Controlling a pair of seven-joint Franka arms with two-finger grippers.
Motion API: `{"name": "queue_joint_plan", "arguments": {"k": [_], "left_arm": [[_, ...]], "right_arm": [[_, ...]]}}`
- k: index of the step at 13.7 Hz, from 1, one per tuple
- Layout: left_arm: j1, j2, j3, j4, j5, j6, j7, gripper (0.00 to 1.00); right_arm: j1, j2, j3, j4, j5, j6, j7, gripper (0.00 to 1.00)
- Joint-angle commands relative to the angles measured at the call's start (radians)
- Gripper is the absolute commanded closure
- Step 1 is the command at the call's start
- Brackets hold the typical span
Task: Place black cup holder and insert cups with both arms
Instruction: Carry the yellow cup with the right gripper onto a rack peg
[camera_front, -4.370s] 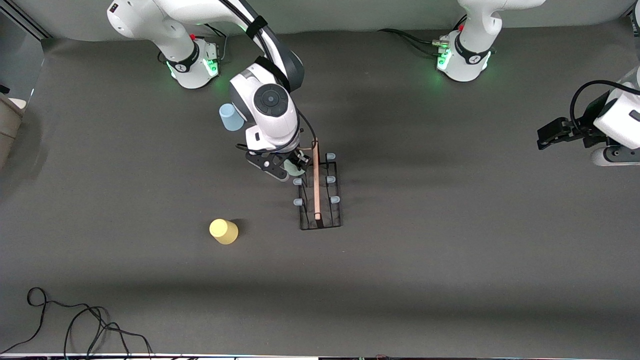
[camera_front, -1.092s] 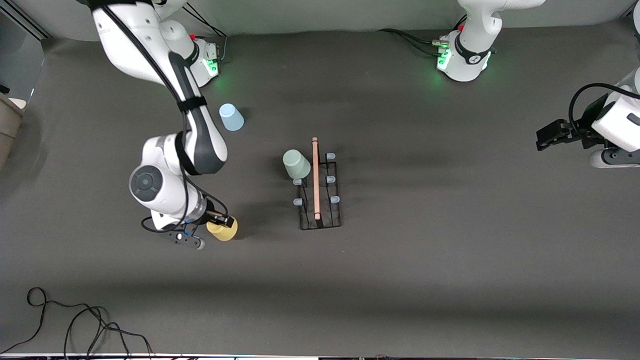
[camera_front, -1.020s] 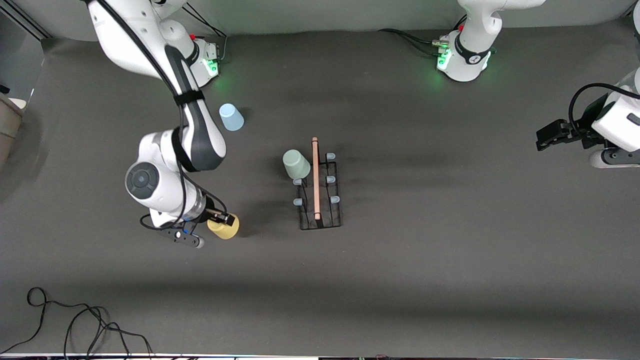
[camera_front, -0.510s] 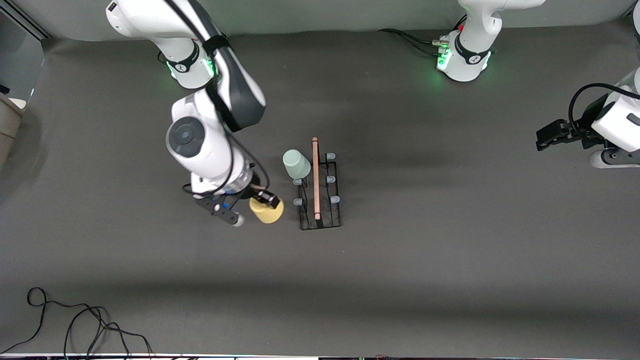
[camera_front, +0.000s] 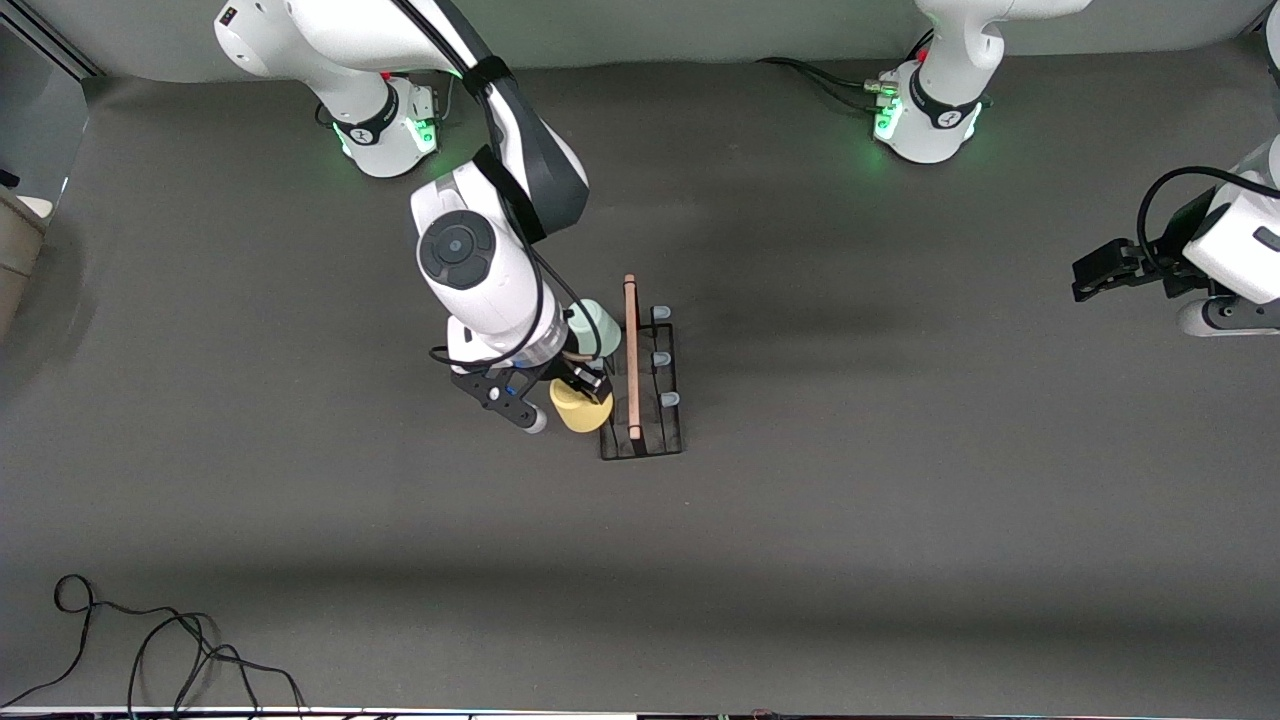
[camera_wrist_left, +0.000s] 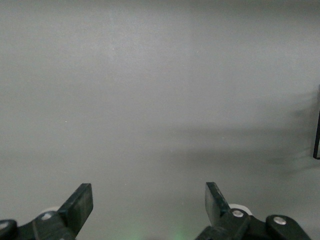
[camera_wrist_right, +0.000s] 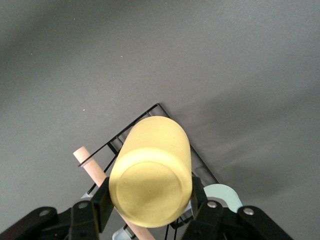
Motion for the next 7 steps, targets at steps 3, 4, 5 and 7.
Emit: {"name": "queue_joint_plan", "arguments": {"k": [3,4,5,7], "left_arm": [[0.006,-0.008,-0.002,-0.007,0.002,0.0,0.016,0.0],[0.006,-0.01,-0.002,-0.007,0.002,0.0,0.016,0.0],[0.006,-0.01,-0.004,-0.007,0.002,0.0,0.016,0.0],[0.006,-0.01,-0.004,-0.007,0.002,-0.002,0.016,0.0]], "right_arm": [[0.031,0.065,-0.012,0.032,0.0,0.041,0.042,0.94],[0.03,0.07,-0.012,0.032,0.0,0.041,0.042,0.43],[0.03,0.07,-0.012,0.032,0.0,0.041,0.042,0.3],[0.022,0.062,-0.015,0.032,0.002,0.041,0.036,0.09]]}}
